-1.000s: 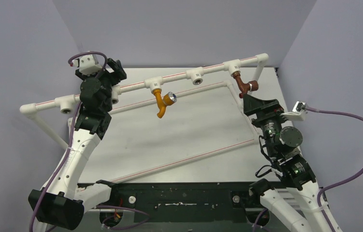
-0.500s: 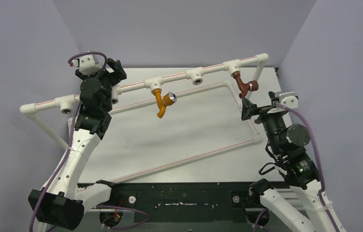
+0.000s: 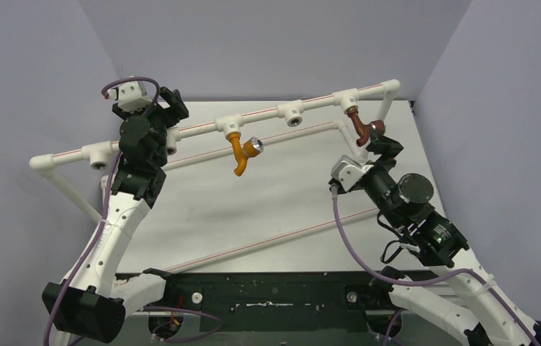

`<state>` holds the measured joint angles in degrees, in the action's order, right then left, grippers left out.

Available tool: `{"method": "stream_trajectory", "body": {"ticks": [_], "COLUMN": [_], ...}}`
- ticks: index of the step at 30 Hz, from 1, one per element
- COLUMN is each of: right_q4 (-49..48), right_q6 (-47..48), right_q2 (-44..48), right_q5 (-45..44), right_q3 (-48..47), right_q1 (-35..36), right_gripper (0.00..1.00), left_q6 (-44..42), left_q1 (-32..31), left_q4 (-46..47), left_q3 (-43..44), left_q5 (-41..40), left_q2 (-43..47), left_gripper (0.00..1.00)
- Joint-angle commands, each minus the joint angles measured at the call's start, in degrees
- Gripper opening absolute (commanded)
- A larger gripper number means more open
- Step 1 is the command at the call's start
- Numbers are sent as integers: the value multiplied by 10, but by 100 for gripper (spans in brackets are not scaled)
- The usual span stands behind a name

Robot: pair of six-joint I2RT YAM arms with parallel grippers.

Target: Install the water faucets

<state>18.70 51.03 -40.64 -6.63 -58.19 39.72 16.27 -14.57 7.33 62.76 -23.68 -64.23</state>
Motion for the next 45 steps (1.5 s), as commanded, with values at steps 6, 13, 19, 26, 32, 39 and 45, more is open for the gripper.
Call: {"method": "stream_trajectory", "body": {"ticks": [6, 13, 19, 26, 32, 39, 45], "right_q4": [-158, -300, -343, -347, -353, -338, -318], "right_q6": [251, 346, 332, 283, 216, 8, -213], "right_q2": [-45, -85, -111, -125, -141, -148, -140], "right_q5": [-164, -233, -235, -238, -257, -251, -211], "right_q3": [69, 116, 108, 103, 95, 58, 41], "right_q1": [31, 31, 8, -19, -27, -30, -34], "right_gripper": [92, 88, 80, 64, 20, 0, 0], "left_q6": [4, 5, 6, 9, 10, 10, 10], "left_q1": [-11, -11, -11, -11, -11, -11, -11], "left_q4": [-156, -155, -155, -155, -154, -155, -155], "left_q3": [-44, -45, -45, -45, -45, -45, -45], "left_q5": [22, 24, 26, 29, 30, 31, 30], "left_q2": [-30, -29, -28, -27, -27, -27, -24], "left_gripper": [78, 78, 78, 78, 78, 78, 78]}}
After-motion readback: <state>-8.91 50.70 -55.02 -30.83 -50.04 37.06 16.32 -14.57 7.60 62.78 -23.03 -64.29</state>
